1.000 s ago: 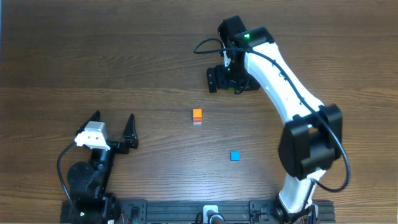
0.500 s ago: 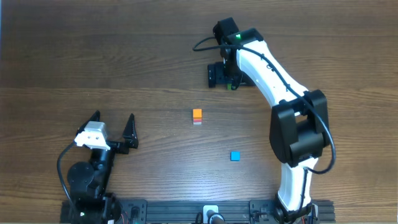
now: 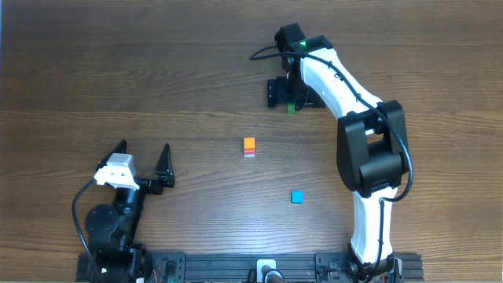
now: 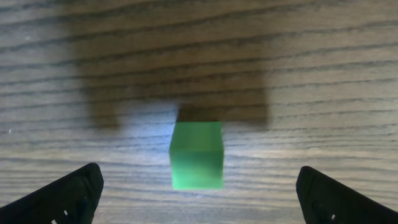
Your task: Stack Cubes
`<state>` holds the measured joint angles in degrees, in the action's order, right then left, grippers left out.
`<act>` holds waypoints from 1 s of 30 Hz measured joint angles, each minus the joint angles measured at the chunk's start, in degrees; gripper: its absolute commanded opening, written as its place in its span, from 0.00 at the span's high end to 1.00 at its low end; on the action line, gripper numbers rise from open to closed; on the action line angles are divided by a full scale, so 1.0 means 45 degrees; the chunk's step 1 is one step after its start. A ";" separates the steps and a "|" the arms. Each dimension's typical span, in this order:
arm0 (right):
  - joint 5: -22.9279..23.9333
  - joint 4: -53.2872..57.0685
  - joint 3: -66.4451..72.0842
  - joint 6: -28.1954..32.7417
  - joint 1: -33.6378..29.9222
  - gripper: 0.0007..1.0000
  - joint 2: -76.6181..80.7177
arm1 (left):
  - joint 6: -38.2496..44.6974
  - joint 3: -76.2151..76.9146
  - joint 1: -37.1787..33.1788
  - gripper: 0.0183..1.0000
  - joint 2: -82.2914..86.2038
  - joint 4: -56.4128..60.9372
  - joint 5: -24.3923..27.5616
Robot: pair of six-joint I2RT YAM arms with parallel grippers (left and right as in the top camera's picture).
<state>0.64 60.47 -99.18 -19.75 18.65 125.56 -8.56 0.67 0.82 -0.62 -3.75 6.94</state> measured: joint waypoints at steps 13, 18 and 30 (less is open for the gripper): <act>-0.0262 -0.0209 -0.0015 -0.0131 -0.0058 0.06 0.0631 | 0.0000 0.0000 0.0000 0.00 0.0000 0.0000 0.0000; -0.0350 -0.0204 -0.0015 -0.0170 -0.0058 0.17 0.0709 | 0.0000 0.0000 0.0000 0.00 0.0000 0.0000 0.0000; -0.0393 -0.0170 -0.0015 -0.0112 -0.0058 0.52 0.0709 | 0.0000 0.0000 0.0000 0.00 0.0000 0.0000 0.0000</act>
<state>-1.13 59.70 -99.24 -20.25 18.39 128.75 -8.56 0.67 0.82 -0.62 -3.75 6.94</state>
